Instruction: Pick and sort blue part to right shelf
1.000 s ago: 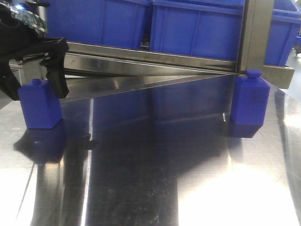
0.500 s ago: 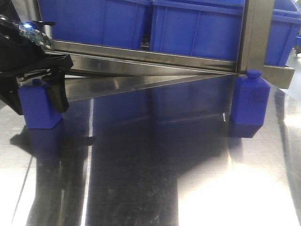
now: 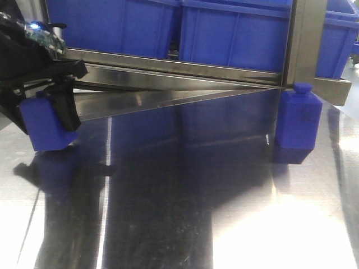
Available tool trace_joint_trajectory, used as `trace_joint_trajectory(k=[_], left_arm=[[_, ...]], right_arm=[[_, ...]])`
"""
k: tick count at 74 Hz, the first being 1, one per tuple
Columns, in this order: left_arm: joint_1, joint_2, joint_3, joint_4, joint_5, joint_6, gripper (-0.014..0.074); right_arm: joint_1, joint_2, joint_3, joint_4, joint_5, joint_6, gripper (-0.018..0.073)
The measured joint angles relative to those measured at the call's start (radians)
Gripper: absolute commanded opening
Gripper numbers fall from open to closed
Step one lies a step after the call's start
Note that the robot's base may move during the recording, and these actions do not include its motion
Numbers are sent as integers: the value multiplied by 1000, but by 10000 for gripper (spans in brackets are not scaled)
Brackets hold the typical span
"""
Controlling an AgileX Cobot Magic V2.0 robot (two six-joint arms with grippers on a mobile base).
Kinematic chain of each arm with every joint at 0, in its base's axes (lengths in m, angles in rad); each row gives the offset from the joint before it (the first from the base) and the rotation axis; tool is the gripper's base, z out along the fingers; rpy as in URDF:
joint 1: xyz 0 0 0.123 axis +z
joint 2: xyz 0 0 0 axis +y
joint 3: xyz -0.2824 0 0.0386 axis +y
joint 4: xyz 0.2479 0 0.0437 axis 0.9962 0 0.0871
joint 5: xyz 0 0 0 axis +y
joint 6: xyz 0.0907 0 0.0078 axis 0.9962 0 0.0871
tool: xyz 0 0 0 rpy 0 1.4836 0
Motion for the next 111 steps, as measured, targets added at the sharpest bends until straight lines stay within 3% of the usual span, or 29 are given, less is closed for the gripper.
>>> trace_joint_trajectory(k=[12,24,57,75,81,89,98,104,111], left_arm=[[0,-106,5,4,-13,11,330],[0,-308,83,15,-105,29,330],[0,-904,504,25,-383,34,312],[0,-1140,676,25,-461,34,312],[0,-1216,724,25,-487,34,312],[0,-1290,767,25,-523,34,312],[0,-1342,792,25,-556,34,312],[0,-1352,799,25,-570,34,312],[0,-1354,799,25,-572,34,312]], right_arm=[[0,0,0,0,0,0,58],[0,0,0,0,19,0,58],[0,0,-5,0,48,0,58],[0,6,-160,0,81,0,66],[0,47,-230,0,111,0,154],[2,140,-335,0,145,0,366],[22,278,-480,0,190,0,547],[59,384,-588,0,252,0,608],[118,523,-721,0,384,0,615]])
